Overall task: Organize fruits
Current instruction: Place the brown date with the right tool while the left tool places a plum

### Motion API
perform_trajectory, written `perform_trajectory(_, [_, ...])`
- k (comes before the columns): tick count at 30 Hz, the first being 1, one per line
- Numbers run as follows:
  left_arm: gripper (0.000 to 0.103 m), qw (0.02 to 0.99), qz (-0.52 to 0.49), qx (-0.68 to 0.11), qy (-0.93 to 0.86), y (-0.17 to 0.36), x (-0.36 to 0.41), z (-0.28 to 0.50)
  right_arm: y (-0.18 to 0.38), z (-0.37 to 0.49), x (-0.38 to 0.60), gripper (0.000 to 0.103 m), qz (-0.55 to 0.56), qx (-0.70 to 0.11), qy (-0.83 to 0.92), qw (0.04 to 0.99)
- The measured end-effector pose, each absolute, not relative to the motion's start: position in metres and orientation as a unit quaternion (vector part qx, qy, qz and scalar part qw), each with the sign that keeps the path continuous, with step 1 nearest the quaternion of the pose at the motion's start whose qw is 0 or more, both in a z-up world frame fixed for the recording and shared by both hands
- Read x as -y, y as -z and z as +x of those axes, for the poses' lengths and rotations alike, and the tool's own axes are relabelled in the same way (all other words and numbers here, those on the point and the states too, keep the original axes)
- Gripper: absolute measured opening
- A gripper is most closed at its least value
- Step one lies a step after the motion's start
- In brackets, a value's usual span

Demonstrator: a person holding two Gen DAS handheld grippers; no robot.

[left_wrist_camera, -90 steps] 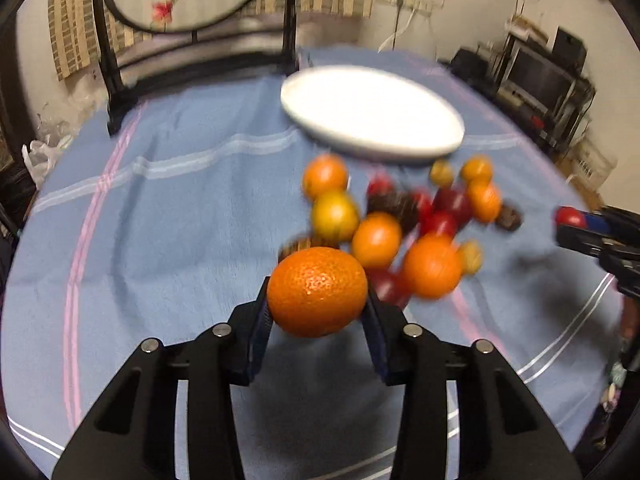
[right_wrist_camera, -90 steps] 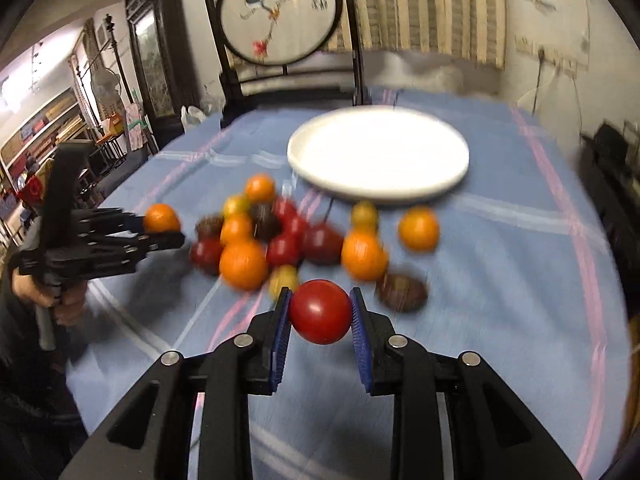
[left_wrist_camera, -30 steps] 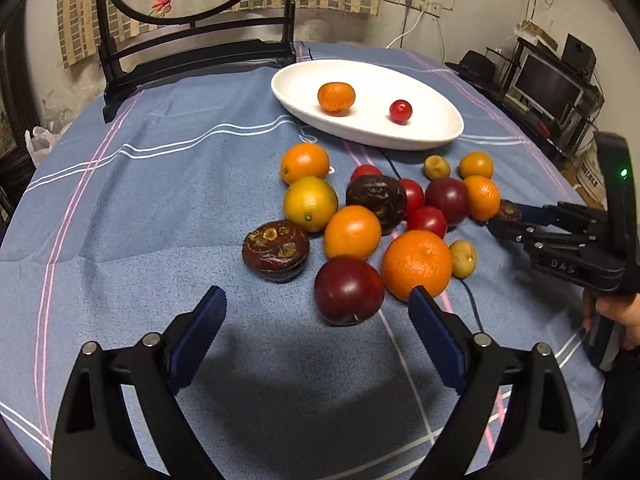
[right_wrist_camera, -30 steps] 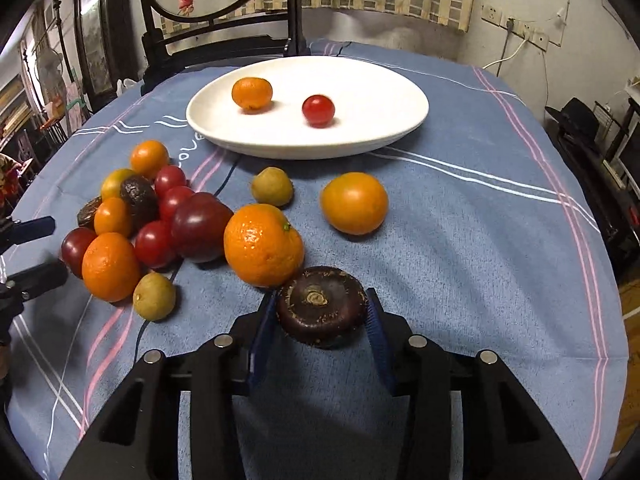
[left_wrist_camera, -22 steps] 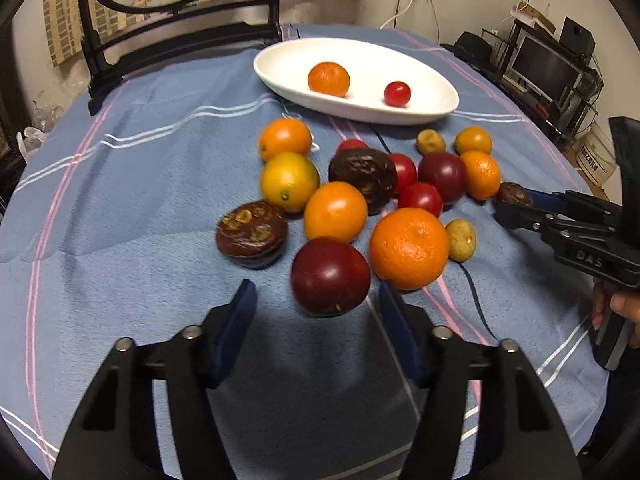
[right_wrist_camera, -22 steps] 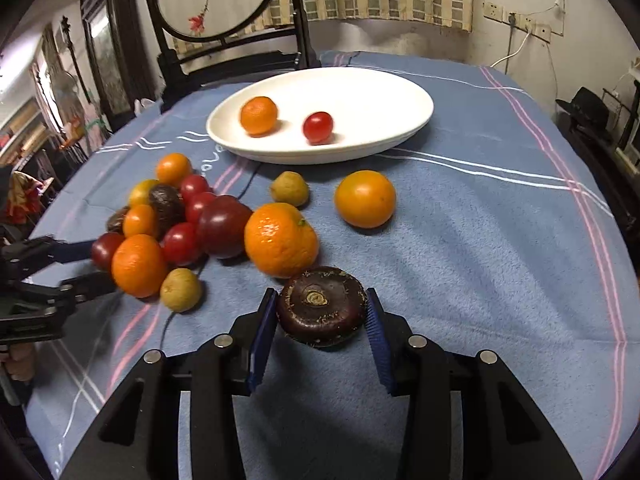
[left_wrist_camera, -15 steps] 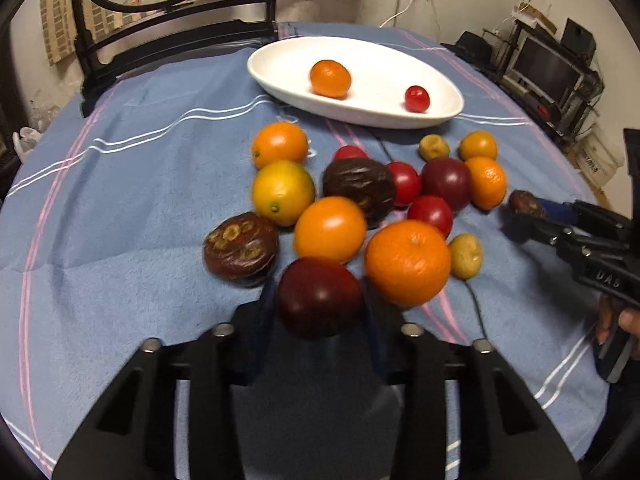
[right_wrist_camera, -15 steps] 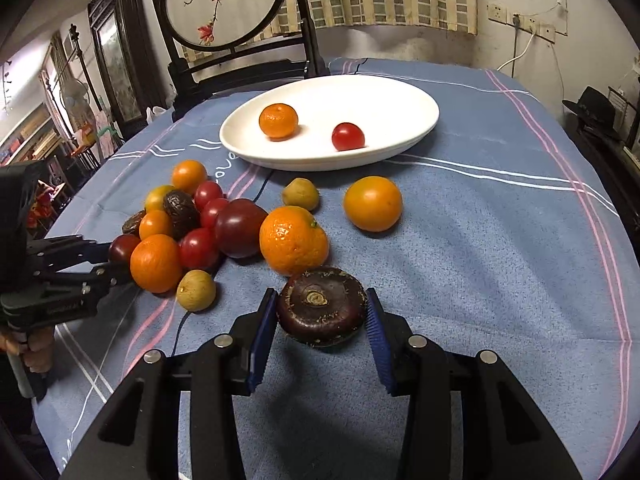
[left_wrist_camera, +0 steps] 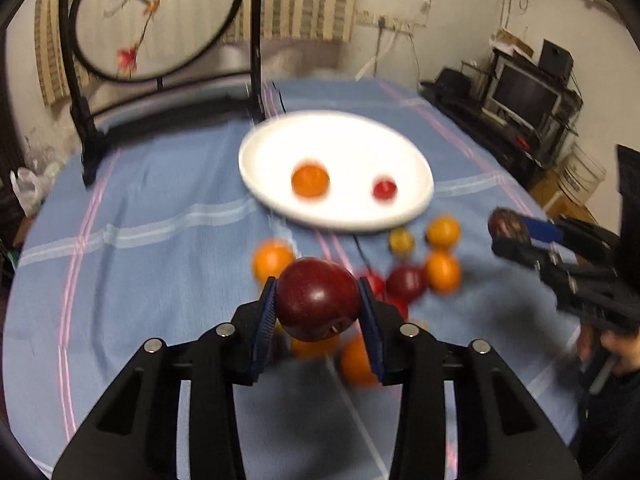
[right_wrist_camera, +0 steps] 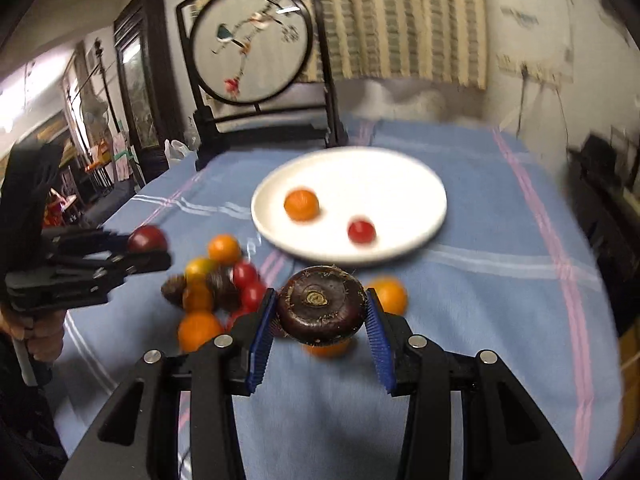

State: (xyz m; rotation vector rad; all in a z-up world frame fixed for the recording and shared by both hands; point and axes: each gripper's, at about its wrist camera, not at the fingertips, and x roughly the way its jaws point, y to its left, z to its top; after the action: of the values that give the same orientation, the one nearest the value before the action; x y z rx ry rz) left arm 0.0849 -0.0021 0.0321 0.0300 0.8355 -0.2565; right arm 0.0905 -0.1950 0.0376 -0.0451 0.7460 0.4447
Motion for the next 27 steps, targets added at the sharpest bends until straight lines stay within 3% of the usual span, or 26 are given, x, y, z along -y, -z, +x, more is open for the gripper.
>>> perform_trajectory(5, [0.038, 0.912, -0.001, -0.399, 0.093, -0.038, 0.014, 0.150, -0.044, 0.130, 0.169, 0.044, -0.031, -0.359, -0.212, 0.908])
perform_trajectory(16, [0.039, 0.890, -0.003, -0.450, 0.077, 0.006, 0.028, 0.238, 0.015, 0.196, 0.150, 0.046, 0.002, -0.428, -0.197, 0.882])
perform_trajectory(18, [0.047, 0.890, -0.007, -0.450, 0.075, 0.011, 0.030, 0.244, 0.018, 0.199, 0.152, 0.052, 0.009, -0.430, -0.200, 0.880])
perform_trajectory(19, [0.065, 0.892, -0.009, -0.446, 0.070, 0.012, 0.030, 0.246, 0.018, 0.198, 0.152, 0.055, 0.010, -0.429, -0.202, 0.880])
perform_trajectory(20, [0.073, 0.895, -0.008, -0.440, 0.065, 0.011, 0.031, 0.245, 0.019, 0.197, 0.153, 0.056, 0.010, -0.428, -0.202, 0.881])
perform_trajectory(27, [0.076, 0.908, -0.005, -0.412, 0.074, -0.008, 0.023, 0.212, -0.002, 0.178, 0.161, 0.061, 0.010, -0.400, -0.212, 0.892])
